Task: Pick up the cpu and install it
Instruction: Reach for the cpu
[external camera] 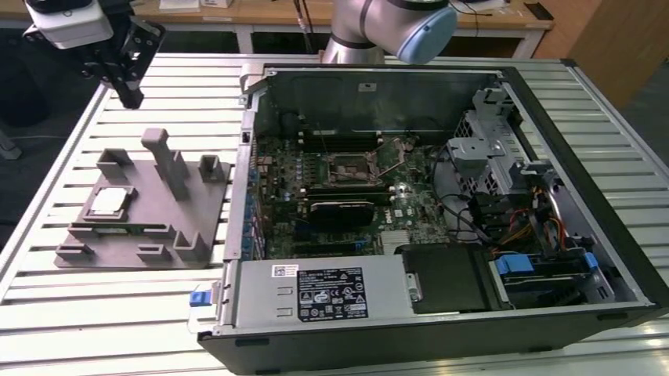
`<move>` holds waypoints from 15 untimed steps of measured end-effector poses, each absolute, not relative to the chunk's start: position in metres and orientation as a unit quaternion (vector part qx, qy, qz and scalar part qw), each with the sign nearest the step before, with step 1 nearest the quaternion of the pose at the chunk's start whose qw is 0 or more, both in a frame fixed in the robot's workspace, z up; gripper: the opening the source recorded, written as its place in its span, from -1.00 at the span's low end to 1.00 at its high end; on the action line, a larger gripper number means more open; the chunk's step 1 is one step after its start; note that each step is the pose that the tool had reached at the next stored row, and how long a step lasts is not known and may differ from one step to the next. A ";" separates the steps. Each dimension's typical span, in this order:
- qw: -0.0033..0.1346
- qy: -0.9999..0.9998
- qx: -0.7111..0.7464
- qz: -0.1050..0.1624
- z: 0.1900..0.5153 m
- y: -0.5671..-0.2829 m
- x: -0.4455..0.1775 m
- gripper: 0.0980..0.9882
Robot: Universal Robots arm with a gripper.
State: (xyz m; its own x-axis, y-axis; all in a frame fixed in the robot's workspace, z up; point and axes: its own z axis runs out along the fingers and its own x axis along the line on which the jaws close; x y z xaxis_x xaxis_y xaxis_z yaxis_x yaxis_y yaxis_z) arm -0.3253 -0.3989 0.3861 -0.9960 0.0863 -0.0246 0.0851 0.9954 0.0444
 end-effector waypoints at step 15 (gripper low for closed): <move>0.013 0.999 0.043 0.022 0.381 -0.399 -0.354 -0.98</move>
